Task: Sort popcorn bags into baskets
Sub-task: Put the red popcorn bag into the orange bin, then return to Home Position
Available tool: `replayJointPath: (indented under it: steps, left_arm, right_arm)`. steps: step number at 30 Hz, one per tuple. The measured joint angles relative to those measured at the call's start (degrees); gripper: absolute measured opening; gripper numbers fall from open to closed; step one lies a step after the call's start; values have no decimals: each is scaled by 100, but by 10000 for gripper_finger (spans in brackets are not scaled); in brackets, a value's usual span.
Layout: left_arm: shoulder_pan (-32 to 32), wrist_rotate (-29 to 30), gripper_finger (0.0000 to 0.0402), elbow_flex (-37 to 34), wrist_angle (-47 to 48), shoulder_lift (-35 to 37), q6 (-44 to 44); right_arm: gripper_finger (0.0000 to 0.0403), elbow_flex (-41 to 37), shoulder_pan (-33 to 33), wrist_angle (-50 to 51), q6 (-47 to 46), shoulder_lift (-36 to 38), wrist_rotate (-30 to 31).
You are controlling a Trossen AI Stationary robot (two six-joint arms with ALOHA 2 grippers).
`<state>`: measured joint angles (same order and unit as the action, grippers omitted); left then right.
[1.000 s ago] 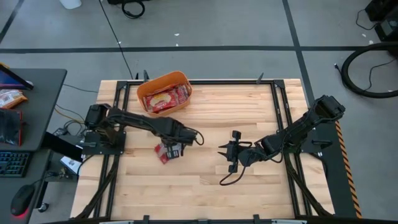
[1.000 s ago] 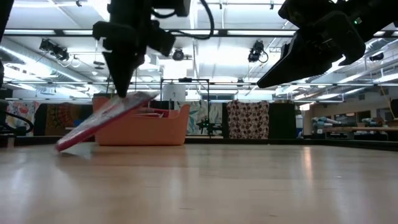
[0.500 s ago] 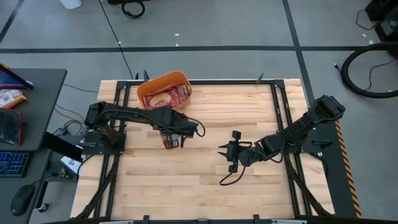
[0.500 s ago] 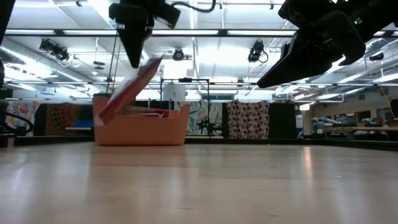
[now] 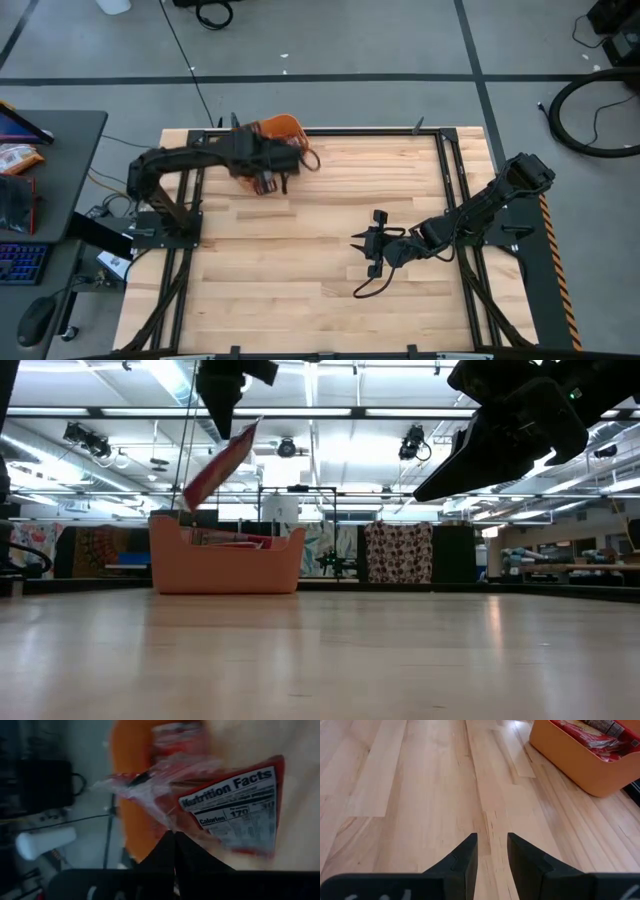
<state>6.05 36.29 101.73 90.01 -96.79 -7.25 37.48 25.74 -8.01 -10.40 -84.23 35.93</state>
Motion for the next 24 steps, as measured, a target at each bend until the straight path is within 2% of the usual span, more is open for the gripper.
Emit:
replayJointPath:
  steps: [4,9,17,21,24]
  left_arm:
    - [483,482,0,0,-114,100,513]
    - [1029,532,0,-36,-555,85,1122]
    - [1714,204,3,-1192,-1701,78,2176]
    - [1923,202,31,-1705,-2341,75,2553]
    - [1955,244,67,-1775,-2418,70,2573]
  right_arm:
    - [110,0,0,-1,3,0,-1]
    - [110,1,7,8,-8,0,-2]
    - [110,-1,17,37,-1,0,-20]
    - [110,-1,17,48,10,1,-20]
    - [110,0,17,54,10,0,-18]
